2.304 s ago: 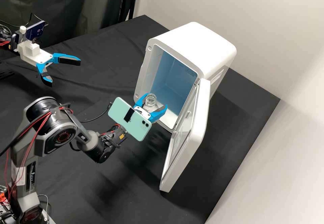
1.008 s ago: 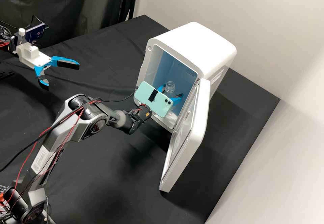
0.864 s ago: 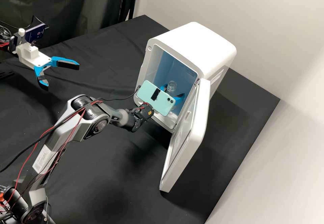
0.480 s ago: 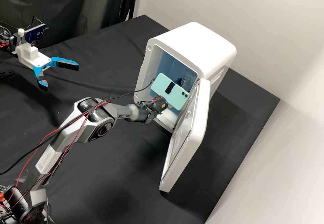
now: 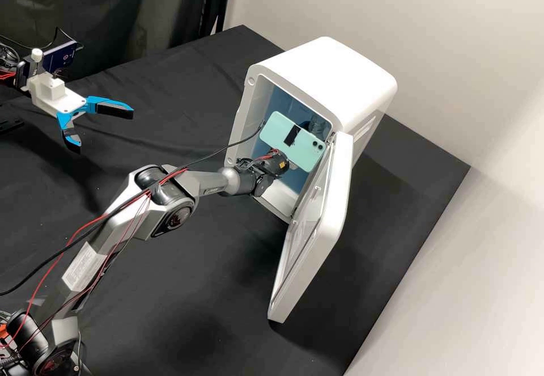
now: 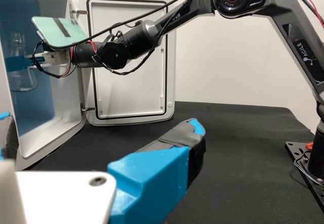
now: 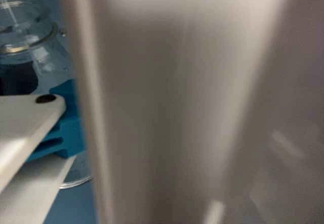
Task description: Place the flask in the incubator
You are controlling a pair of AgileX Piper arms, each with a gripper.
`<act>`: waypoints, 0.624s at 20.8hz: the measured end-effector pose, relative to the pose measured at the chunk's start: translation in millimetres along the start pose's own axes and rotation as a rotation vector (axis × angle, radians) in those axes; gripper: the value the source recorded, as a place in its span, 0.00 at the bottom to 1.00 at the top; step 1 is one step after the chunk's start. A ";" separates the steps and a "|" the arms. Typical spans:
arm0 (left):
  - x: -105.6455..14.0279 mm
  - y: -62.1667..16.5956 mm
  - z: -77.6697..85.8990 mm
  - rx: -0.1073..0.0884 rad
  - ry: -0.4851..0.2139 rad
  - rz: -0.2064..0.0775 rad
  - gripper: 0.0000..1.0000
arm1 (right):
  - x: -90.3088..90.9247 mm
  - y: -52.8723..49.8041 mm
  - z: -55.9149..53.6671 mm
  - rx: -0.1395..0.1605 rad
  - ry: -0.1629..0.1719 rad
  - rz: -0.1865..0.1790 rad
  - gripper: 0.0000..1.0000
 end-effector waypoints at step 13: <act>0.7 -2.6 -1.4 -0.009 0.007 -0.015 1.00 | 3.8 -61.7 -12.0 -0.041 -0.013 -0.149 0.00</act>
